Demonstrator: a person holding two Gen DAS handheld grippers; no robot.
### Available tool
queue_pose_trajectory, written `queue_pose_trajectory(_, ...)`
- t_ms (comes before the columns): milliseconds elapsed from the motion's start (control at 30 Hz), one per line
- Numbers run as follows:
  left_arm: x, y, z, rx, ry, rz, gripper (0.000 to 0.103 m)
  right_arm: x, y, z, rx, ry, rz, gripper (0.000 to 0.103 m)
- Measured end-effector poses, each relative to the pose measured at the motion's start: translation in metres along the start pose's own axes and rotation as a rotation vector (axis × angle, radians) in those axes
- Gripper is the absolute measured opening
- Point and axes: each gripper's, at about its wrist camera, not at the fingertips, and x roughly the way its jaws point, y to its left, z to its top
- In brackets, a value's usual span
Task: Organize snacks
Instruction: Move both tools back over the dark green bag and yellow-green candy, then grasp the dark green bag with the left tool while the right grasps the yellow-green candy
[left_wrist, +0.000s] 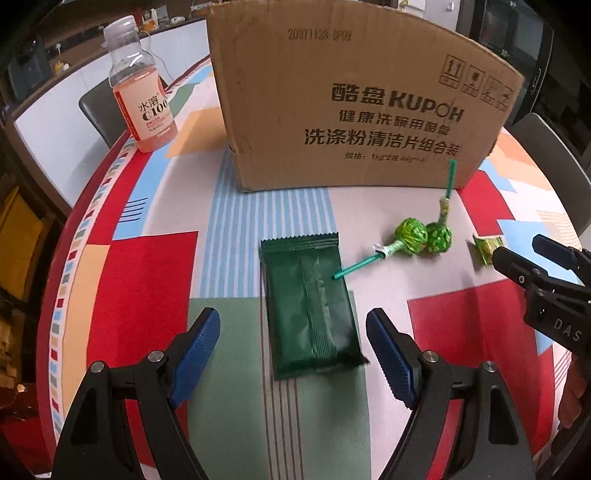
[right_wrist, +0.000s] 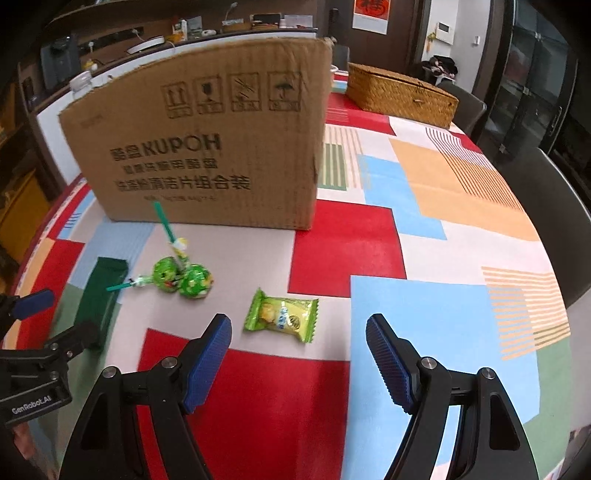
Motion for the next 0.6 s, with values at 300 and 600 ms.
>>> queue_pose_trajectory(300,0.016,0.002,0.011,-0.015,0.016,0.002,0.078,0.019,-0.004,0.004,0.017,0.024,-0.004,0.076)
queue_pose_trajectory(600,0.022,0.003,0.011,-0.009,0.018,-0.018,0.054,0.032,-0.003,0.004,0.024,0.038,0.012,0.073)
